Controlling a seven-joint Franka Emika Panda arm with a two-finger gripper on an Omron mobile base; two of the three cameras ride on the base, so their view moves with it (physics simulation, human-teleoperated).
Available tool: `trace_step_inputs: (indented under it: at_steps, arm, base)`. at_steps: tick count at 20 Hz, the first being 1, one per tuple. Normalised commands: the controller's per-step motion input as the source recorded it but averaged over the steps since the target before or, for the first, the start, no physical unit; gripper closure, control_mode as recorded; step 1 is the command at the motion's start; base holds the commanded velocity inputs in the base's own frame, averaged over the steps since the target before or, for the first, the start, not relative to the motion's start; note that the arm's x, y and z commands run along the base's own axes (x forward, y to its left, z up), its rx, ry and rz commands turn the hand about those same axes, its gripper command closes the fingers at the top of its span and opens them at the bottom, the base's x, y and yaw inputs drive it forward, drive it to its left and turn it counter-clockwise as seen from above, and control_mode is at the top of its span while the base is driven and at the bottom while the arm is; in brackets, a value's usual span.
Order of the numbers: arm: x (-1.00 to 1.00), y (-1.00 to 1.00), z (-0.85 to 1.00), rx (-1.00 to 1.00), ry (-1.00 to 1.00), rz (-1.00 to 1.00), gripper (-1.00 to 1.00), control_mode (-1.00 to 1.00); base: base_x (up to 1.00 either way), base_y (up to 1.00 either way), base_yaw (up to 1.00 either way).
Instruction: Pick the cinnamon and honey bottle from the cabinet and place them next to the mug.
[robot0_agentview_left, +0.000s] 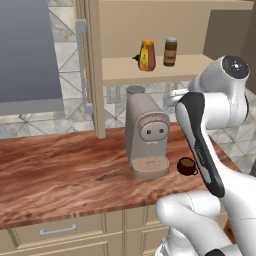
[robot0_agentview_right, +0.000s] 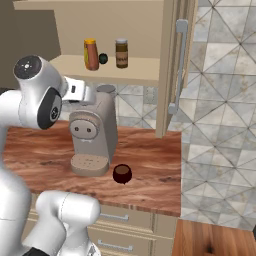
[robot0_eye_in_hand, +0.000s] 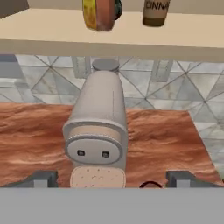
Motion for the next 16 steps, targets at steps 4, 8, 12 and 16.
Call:
trace_step_inputs:
  at_steps: [4, 8, 12, 16]
  arm:
    - [0.08, 0.00, 0.78, 0.00, -0.21, 0.00, -1.00, -1.00]
    - [0.26, 0.00, 0.54, 0.04, -0.23, 0.03, -1.00, -1.00]
    - [0.36, 0.01, 0.57, 0.03, -0.22, 0.01, -1.00, -1.00]
    - [0.41, 0.10, 0.40, 0.01, -0.05, 0.01, -1.00, -1.00]
  base:
    - [0.00, 0.00, 0.00]
    - [0.00, 0.00, 0.00]
    - [0.00, 0.00, 0.00]
    - [0.00, 0.00, 0.00]
